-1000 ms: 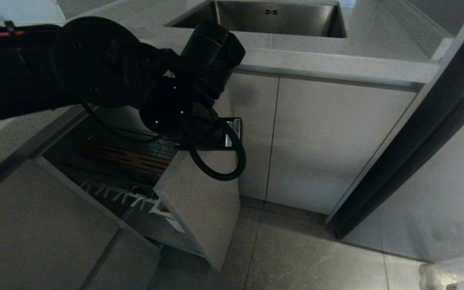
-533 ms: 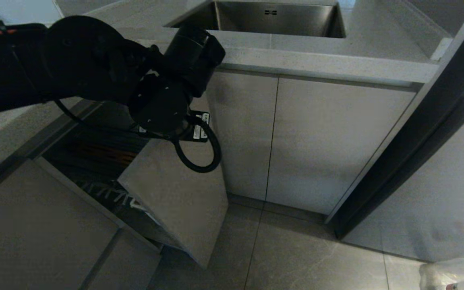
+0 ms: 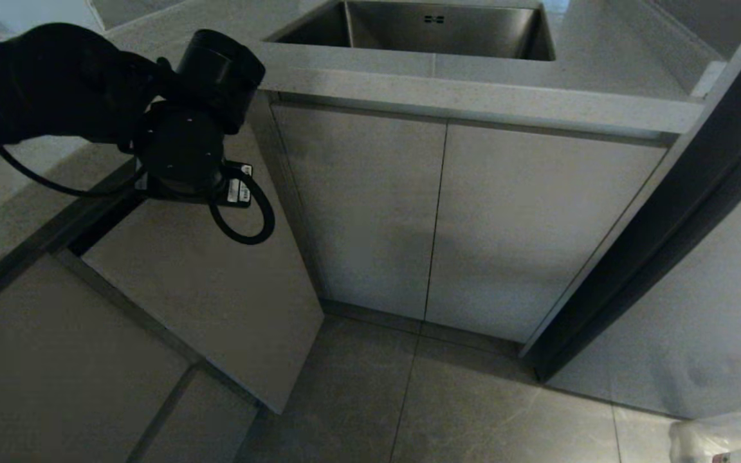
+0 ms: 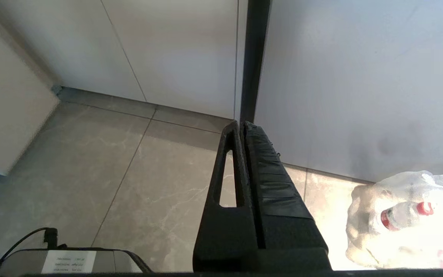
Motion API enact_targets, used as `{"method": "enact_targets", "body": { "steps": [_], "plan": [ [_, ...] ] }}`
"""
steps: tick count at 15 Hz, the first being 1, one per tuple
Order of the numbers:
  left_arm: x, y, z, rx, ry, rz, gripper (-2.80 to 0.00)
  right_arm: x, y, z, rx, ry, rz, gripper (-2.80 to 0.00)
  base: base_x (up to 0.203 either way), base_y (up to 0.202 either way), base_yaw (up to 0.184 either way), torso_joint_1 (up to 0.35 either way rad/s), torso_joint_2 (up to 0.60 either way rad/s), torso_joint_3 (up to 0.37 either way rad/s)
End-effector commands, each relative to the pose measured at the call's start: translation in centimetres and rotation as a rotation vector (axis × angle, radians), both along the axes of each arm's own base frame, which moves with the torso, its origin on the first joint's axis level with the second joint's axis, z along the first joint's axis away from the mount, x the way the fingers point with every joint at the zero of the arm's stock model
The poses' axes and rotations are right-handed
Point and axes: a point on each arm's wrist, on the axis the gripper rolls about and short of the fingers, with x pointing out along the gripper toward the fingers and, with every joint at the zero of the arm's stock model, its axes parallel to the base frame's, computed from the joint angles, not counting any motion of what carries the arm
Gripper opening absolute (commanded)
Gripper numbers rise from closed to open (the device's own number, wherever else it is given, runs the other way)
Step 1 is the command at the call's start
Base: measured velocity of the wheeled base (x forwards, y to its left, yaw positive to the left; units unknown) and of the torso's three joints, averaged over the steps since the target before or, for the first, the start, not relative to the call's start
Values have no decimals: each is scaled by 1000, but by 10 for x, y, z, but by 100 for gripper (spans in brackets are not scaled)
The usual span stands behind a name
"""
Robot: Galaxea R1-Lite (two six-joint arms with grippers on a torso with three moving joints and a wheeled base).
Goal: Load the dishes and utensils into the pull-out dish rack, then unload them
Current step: Close the cupboard
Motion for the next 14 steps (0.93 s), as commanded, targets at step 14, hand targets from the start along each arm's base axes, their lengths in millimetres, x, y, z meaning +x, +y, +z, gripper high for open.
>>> {"method": "enact_targets", "body": {
  "steps": [14],
  "plan": [
    [-101,26,86,-297,-290,-257,-280,0,0,0,1,1,2,-280,0,0,0,0,0,0]
  ]
}}
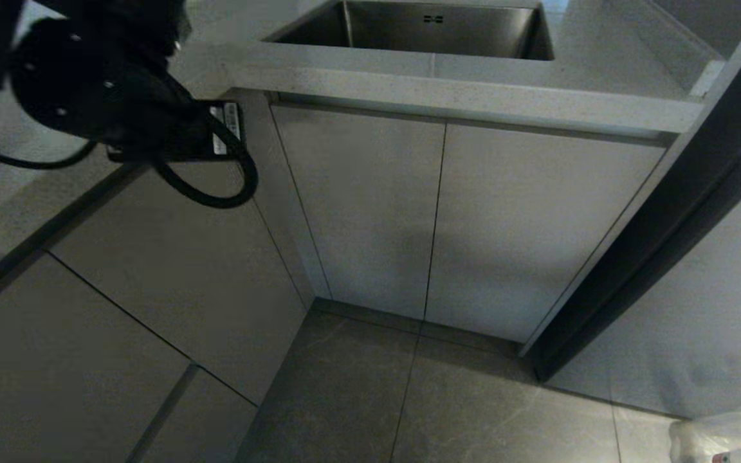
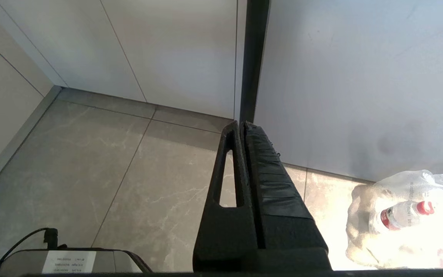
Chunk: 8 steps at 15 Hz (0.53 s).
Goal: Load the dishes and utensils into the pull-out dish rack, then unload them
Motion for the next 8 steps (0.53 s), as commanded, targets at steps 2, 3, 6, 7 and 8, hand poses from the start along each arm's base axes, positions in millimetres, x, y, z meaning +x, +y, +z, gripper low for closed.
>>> {"method": "enact_targets", "body": {
  "steps": [2,3,6,7,8],
  "plan": [
    [-79,59,54,-194,-190,-152,-280,0,0,0,0,0,-1,-280,0,0,0,0,0,0],
    [-100,79,63,-242,-248,-197,-280,0,0,0,-1,0,1,-280,0,0,0,0,0,0],
    [-156,124,63,-233,-380,-166,-280,0,0,0,0,0,1,-280,0,0,0,0,0,0],
    [-173,128,52,-193,-385,-186,-280,0,0,0,-1,0,1,-280,0,0,0,0,0,0],
    [-189,131,41,-151,-395,-199,-280,0,0,0,0,0,0,-280,0,0,0,0,0,0]
  ]
}}
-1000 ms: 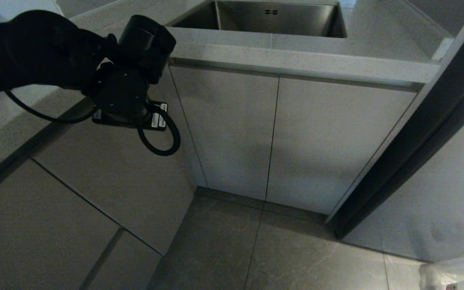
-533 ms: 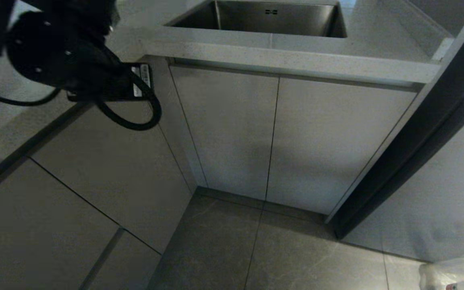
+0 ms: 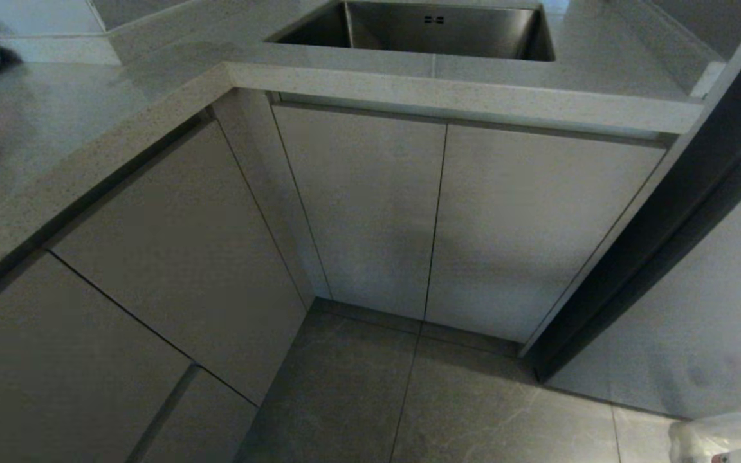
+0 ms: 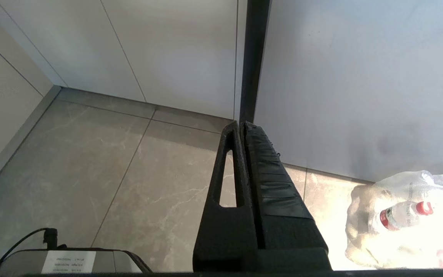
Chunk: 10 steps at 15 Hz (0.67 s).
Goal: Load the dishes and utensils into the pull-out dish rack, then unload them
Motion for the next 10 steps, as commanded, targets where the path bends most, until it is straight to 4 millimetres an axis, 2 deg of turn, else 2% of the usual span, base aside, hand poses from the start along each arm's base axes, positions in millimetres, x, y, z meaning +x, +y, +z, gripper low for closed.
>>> {"method": "enact_targets", "body": {
  "steps": [1,3,5,8,10],
  "plan": [
    [-71,14,-22,61,-99,18,-280,0,0,0,0,1,-1,-280,0,0,0,0,0,0],
    [-109,16,-54,101,-147,38,-280,0,0,0,0,1,-1,-280,0,0,0,0,0,0],
    [-137,15,-92,132,-177,44,-280,0,0,0,0,1,0,-280,0,0,0,0,0,0],
    [-161,14,-150,220,-231,62,-280,0,0,0,0,1,-1,-280,0,0,0,0,0,0],
    [-163,13,-186,249,-211,89,-280,0,0,0,0,1,-1,-280,0,0,0,0,0,0]
  ]
}}
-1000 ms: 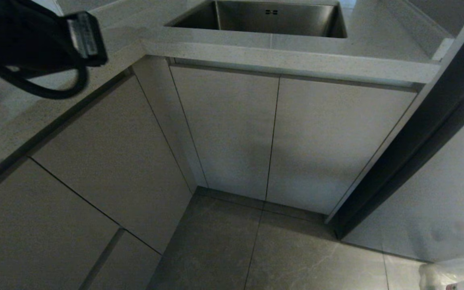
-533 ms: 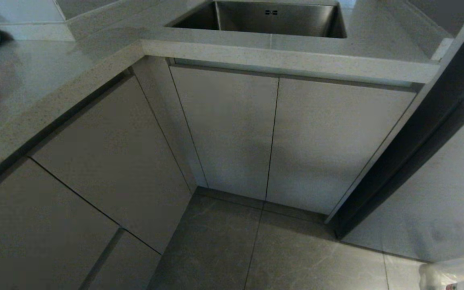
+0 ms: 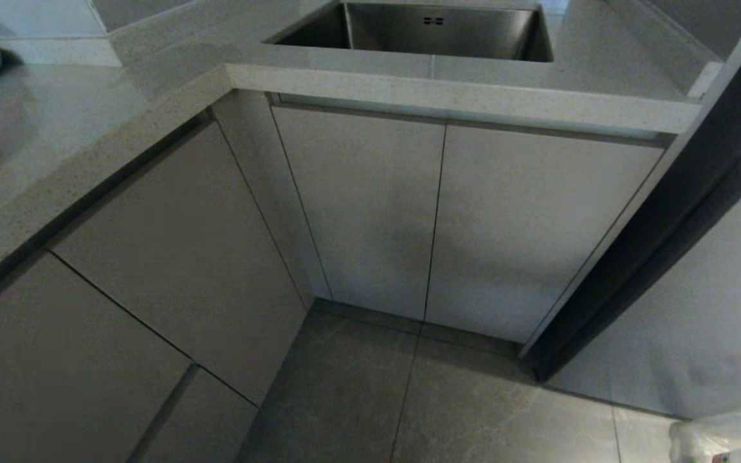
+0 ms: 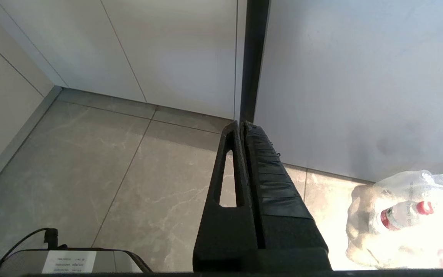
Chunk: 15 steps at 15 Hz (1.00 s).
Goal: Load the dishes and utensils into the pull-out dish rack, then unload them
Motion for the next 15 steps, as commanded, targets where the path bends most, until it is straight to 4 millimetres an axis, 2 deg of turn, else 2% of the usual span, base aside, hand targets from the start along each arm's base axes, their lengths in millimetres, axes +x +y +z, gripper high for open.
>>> {"method": "enact_targets", "body": {
  "steps": [1,4,7,10,12,15],
  "plan": [
    [-15,0,-48,0,-9,64,-280,0,0,0,-1,0,-1,-280,0,0,0,0,0,0],
    [-4,2,-93,-27,71,108,-280,0,0,0,-1,0,-1,-280,0,0,0,0,0,0],
    [-4,4,-140,-10,76,137,-280,0,0,0,0,0,1,-280,0,0,0,0,0,0],
    [14,3,-177,9,101,78,-280,0,0,0,0,0,1,-280,0,0,0,0,0,0],
    [18,1,-182,19,43,4,-280,0,0,0,0,0,1,-280,0,0,0,0,0,0],
    [18,-1,-192,94,151,-70,-280,0,0,0,0,0,0,-280,0,0,0,0,0,0]
  ]
}}
